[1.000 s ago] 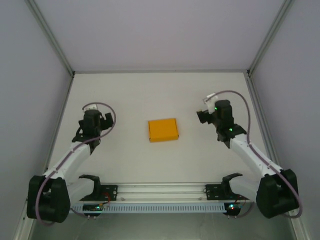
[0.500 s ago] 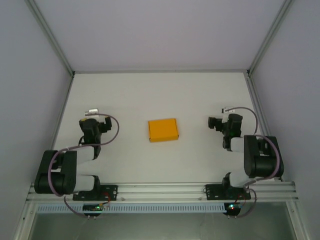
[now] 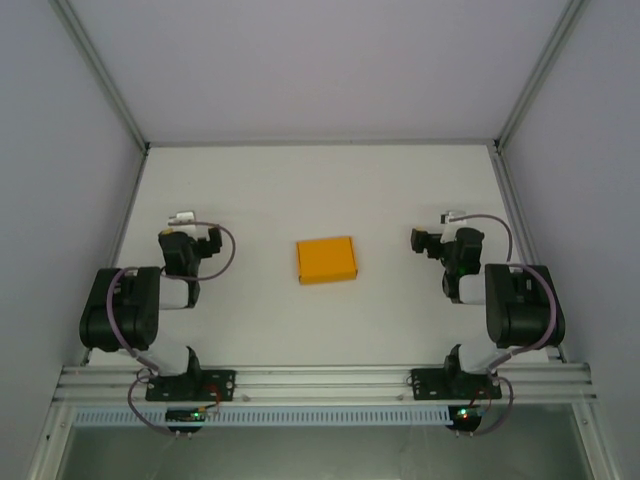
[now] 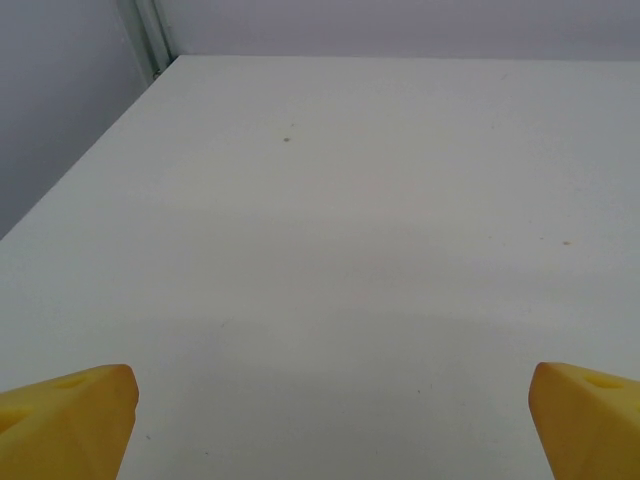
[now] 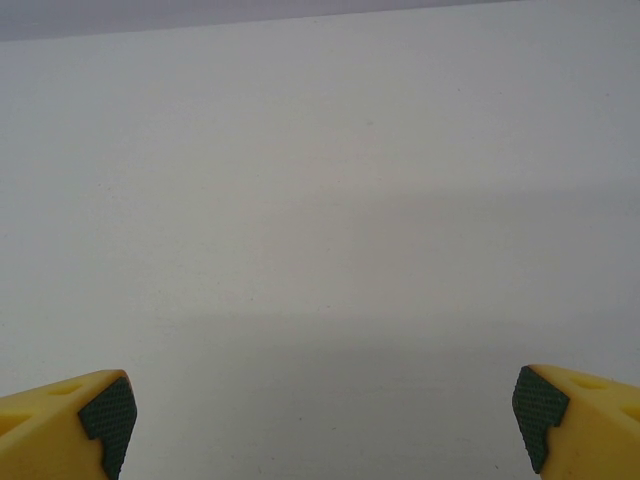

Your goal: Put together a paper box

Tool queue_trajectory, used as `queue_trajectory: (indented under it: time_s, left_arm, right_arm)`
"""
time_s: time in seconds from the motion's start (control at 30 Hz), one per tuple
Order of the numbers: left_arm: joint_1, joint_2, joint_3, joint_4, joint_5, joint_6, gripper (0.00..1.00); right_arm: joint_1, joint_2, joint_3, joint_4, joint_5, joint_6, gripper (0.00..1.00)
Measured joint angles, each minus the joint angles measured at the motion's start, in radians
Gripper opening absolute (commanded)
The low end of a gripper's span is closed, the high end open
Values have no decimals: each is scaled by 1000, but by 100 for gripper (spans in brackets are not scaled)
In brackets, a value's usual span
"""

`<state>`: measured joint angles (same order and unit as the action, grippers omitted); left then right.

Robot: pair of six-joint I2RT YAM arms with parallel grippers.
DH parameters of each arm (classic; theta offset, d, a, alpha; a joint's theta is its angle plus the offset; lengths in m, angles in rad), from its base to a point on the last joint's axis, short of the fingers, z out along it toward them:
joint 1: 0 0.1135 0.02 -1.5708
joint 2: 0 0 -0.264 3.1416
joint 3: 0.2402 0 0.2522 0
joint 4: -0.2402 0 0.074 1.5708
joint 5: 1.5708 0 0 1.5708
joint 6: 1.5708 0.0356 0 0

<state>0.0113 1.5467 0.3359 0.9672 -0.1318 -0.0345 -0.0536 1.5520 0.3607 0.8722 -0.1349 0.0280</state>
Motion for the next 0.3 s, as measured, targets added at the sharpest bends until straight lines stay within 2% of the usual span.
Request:
queue_trajectory:
  time_s: [0.3]
  left_arm:
    - [0, 0, 0, -6, 6, 0, 99]
  right_arm:
    - [9, 0, 0, 0, -1, 2, 99]
